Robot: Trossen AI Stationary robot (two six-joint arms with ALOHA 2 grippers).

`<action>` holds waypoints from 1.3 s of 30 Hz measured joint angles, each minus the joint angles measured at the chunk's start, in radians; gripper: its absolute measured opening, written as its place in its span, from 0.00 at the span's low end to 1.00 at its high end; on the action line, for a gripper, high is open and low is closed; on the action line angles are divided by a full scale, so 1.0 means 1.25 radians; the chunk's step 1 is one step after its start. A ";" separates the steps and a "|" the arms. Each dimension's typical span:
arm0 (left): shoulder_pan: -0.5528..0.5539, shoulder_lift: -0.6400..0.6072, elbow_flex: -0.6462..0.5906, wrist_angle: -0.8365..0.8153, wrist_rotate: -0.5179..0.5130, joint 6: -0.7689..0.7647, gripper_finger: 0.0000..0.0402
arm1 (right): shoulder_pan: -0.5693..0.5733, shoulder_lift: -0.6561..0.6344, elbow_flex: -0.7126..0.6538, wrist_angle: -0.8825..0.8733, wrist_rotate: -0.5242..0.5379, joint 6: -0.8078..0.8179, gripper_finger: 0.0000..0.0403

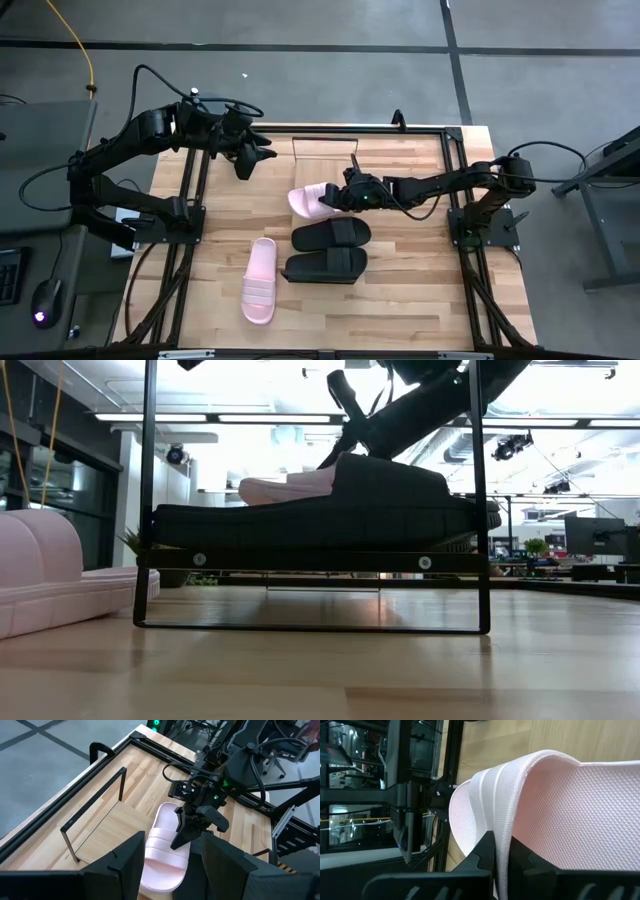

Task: Pick and place slides into the shelf
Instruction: Put the top pink slide on the shelf

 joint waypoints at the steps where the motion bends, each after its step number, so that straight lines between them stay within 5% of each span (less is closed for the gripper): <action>1: 0.000 0.000 0.000 0.000 0.000 0.000 0.45 | 0.000 0.000 0.000 0.000 -0.001 0.000 0.00; 33: 0.000 0.000 0.000 -0.001 0.000 -0.003 0.45 | 0.007 0.071 0.000 0.077 -0.050 0.037 0.00; 39: 0.000 0.000 0.000 -0.001 0.000 -0.003 0.45 | 0.007 0.071 0.000 0.075 -0.057 0.036 0.07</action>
